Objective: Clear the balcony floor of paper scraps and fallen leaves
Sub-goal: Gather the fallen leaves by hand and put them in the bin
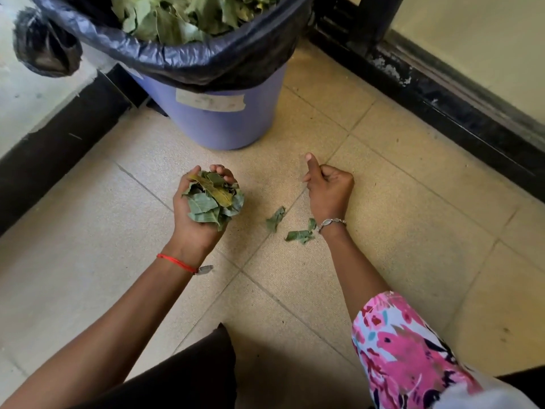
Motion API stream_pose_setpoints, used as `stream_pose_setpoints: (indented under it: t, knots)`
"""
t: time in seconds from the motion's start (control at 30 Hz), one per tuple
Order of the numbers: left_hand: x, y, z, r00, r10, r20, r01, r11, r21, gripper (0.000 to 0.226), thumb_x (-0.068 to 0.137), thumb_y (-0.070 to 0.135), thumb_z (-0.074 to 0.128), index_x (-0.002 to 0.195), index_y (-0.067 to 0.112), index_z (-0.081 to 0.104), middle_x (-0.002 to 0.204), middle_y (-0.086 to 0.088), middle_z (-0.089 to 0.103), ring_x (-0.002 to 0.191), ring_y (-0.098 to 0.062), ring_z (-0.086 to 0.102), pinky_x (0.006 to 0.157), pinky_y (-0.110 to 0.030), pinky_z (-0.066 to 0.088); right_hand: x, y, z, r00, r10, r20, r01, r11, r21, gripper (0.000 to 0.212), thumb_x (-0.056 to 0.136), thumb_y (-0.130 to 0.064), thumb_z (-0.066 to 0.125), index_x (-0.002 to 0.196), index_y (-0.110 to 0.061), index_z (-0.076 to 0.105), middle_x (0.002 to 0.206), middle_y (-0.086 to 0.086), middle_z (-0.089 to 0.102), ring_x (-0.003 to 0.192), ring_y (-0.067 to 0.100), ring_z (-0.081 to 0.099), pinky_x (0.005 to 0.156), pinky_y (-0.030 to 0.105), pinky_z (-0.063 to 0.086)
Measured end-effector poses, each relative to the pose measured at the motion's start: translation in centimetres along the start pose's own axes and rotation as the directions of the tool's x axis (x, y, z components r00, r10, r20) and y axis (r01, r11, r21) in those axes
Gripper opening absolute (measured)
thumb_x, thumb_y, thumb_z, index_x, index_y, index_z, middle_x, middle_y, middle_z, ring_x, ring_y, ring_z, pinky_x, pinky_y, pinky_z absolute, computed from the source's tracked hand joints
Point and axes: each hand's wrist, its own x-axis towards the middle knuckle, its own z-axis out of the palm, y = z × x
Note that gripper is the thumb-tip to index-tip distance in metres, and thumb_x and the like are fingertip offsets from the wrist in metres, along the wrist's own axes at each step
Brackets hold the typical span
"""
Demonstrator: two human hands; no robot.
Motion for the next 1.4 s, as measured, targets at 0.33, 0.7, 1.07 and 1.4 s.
stream_pose_setpoints:
  t: [0.33, 0.7, 1.07, 1.4]
  knots:
    - [1.2, 0.0, -1.5, 0.993, -0.084, 0.082, 0.085, 0.996, -0.011, 0.027, 0.079, 0.017, 0.047, 0.062, 0.000, 0.059, 0.063, -0.007, 0.058, 0.052, -0.021, 0.060, 0.054, -0.026, 0.055, 0.0, -0.8, 0.0, 0.998, 0.035, -0.059, -0.029, 0.995, 0.097, 0.045, 0.090, -0.024, 0.061, 0.048, -0.011, 0.055, 0.034, -0.007, 0.040, 0.036, 0.009, 0.031, 0.040, 0.018, 0.027]
    - [2.4, 0.9, -2.2, 0.978, -0.183, 0.104, 0.179, 0.983, 0.048, 0.031, 0.083, 0.019, 0.046, 0.065, -0.001, 0.060, 0.067, -0.008, 0.060, 0.056, -0.022, 0.061, 0.059, -0.027, 0.055, -5.6, 0.1, -2.7, 0.978, -0.172, -0.119, 0.103, 0.892, -0.441, 0.042, 0.093, -0.044, 0.044, 0.075, -0.008, 0.056, 0.068, -0.005, 0.047, 0.062, 0.006, 0.042, 0.061, 0.023, 0.033]
    - [2.6, 2.6, -3.1, 0.959, -0.249, 0.138, 0.257, 0.965, -0.050, 0.029, 0.086, 0.013, 0.045, 0.073, -0.008, 0.061, 0.072, -0.021, 0.061, 0.064, -0.034, 0.062, 0.064, -0.040, 0.056, -9.5, 1.8, 3.7, 0.942, -0.335, 0.010, 0.132, 0.344, -0.930, 0.074, 0.073, -0.078, 0.036, 0.102, -0.012, 0.051, 0.096, 0.004, 0.053, 0.088, 0.020, 0.048, 0.075, 0.029, 0.033]
    - [2.4, 3.8, -3.6, 0.955, -0.236, 0.179, 0.254, 0.963, -0.085, 0.032, 0.088, 0.012, 0.042, 0.076, -0.012, 0.061, 0.076, -0.026, 0.061, 0.072, -0.038, 0.061, 0.070, -0.044, 0.054, -8.1, 1.8, 5.0, 0.802, -0.487, 0.347, 0.522, 0.288, -0.803, 0.016, 0.087, -0.028, 0.049, 0.087, -0.014, 0.057, 0.082, 0.000, 0.057, 0.068, 0.013, 0.054, 0.063, 0.022, 0.040]
